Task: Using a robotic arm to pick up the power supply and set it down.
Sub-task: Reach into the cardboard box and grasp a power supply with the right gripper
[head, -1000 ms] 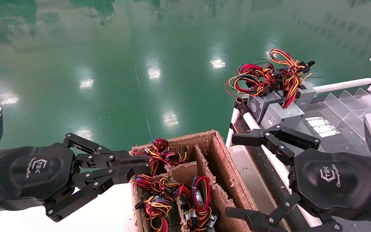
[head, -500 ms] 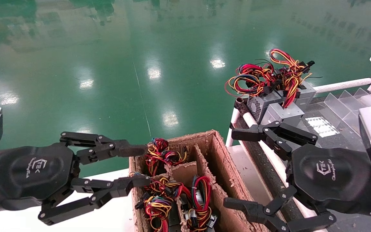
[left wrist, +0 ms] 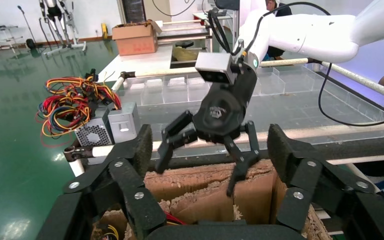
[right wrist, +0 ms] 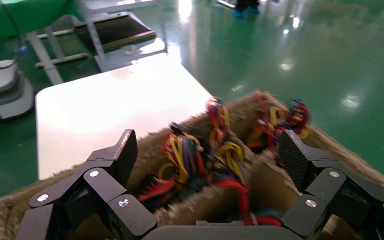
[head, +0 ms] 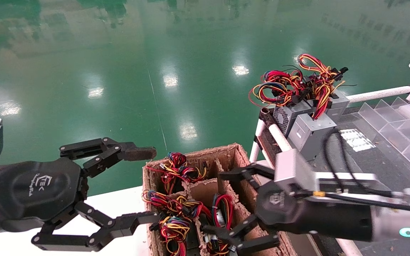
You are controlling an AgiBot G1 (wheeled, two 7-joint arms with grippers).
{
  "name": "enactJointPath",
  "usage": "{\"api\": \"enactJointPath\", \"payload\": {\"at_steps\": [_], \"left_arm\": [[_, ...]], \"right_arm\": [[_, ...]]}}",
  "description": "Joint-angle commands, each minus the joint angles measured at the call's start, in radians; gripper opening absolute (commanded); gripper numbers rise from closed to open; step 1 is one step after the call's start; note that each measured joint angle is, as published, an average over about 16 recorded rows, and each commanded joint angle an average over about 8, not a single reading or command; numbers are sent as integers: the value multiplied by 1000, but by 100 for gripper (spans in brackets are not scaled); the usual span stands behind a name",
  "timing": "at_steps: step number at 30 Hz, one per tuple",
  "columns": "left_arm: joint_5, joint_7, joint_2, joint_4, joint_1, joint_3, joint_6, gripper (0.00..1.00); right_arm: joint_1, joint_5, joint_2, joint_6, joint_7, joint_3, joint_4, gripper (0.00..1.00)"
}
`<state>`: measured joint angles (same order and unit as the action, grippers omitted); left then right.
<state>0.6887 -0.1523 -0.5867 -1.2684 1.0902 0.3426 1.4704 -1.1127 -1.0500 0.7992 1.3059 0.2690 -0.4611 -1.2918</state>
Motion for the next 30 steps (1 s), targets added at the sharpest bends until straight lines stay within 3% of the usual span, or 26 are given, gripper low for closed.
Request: {"api": "enactJointPath", "payload": {"at_steps": [1, 8, 10, 16, 17, 30], "left_arm": [[0, 0, 0, 0, 0, 0, 0, 100], [0, 0, 0, 0, 0, 0, 0, 100], [0, 0, 0, 0, 0, 0, 0, 100], [0, 0, 0, 0, 0, 0, 0, 100], [0, 0, 0, 0, 0, 0, 0, 100], [0, 0, 0, 0, 0, 0, 0, 100]], "right_arm": [[-12, -25, 24, -7, 15, -20, -3, 100], [-33, -91, 106, 1, 57, -91, 25, 100], [-34, -110, 126, 1, 62, -108, 32, 84], [-23, -149, 160, -17, 57, -135, 45, 9], [-21, -153, 163, -22, 56, -136, 46, 3], [-4, -183, 191, -59, 41, -148, 65, 0]]}}
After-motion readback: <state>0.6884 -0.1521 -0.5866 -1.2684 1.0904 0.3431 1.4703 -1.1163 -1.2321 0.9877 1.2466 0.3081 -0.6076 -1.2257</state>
